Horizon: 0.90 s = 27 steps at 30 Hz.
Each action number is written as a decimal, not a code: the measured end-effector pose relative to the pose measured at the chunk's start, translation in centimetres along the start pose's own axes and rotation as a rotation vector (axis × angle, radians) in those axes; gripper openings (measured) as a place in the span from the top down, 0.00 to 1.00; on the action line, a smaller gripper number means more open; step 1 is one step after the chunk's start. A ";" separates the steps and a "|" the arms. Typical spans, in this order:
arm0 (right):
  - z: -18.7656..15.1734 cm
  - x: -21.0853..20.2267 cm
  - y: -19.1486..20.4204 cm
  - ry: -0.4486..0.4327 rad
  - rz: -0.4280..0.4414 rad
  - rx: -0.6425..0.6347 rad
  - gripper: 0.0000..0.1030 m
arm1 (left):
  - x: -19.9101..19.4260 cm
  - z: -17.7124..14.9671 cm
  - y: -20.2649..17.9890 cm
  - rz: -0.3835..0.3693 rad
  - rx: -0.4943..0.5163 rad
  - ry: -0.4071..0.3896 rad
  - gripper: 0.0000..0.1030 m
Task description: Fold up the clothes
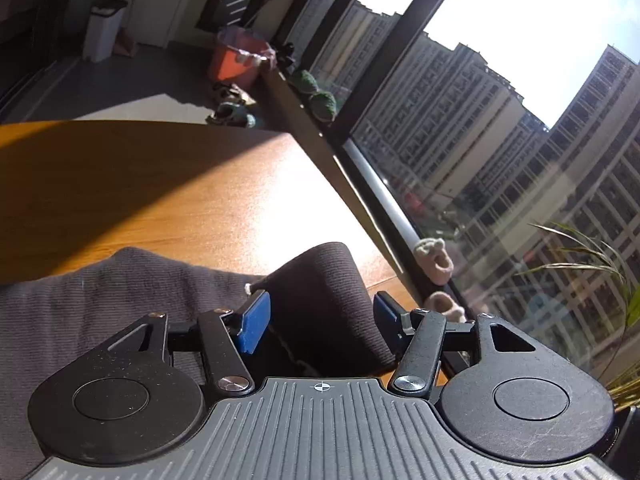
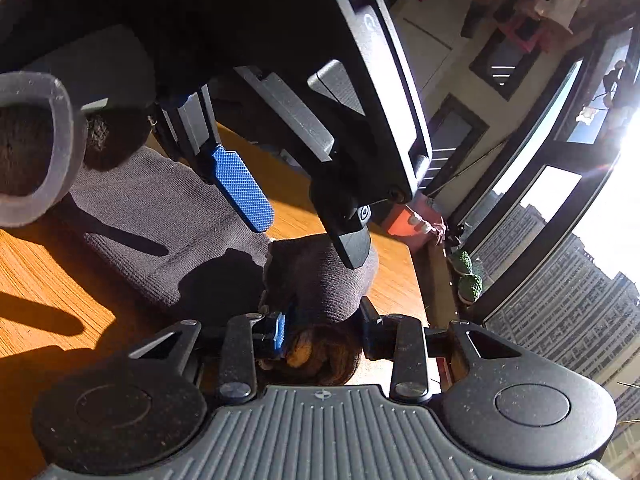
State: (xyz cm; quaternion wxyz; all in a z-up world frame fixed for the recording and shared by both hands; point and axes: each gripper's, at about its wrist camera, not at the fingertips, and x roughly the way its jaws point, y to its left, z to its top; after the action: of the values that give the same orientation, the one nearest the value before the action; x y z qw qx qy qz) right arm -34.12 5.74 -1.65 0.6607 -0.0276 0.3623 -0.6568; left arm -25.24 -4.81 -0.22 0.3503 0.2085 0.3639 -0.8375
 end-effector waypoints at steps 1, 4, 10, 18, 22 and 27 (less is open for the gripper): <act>0.0 0.1 -0.4 0.010 0.009 0.026 0.67 | 0.5 0.0 0.2 -0.012 -0.015 0.006 0.42; -0.3 0.3 -2.6 0.017 0.083 0.158 0.66 | 0.9 -0.4 0.6 -0.022 -0.021 0.003 0.41; -1.8 -0.9 -8.0 -0.005 0.311 0.543 0.37 | 0.8 -1.1 2.1 0.019 -0.026 -0.001 0.37; -5.1 1.9 -9.6 0.080 0.308 0.757 0.05 | -0.1 -2.0 3.6 0.034 -0.047 -0.008 0.34; -5.5 2.5 -8.5 0.134 0.315 0.782 0.00 | -0.5 -1.9 3.6 0.061 -0.027 -0.006 0.33; -5.3 0.6 -8.1 0.070 0.305 0.792 0.06 | -0.8 -1.7 3.8 0.076 -0.023 -0.010 0.30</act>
State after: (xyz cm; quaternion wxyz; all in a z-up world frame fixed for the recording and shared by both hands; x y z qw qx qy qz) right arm -43.84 6.45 -1.65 0.6973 0.3046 0.1040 -0.6405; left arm -21.77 -5.06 -2.61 0.3861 0.2143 0.3634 -0.8203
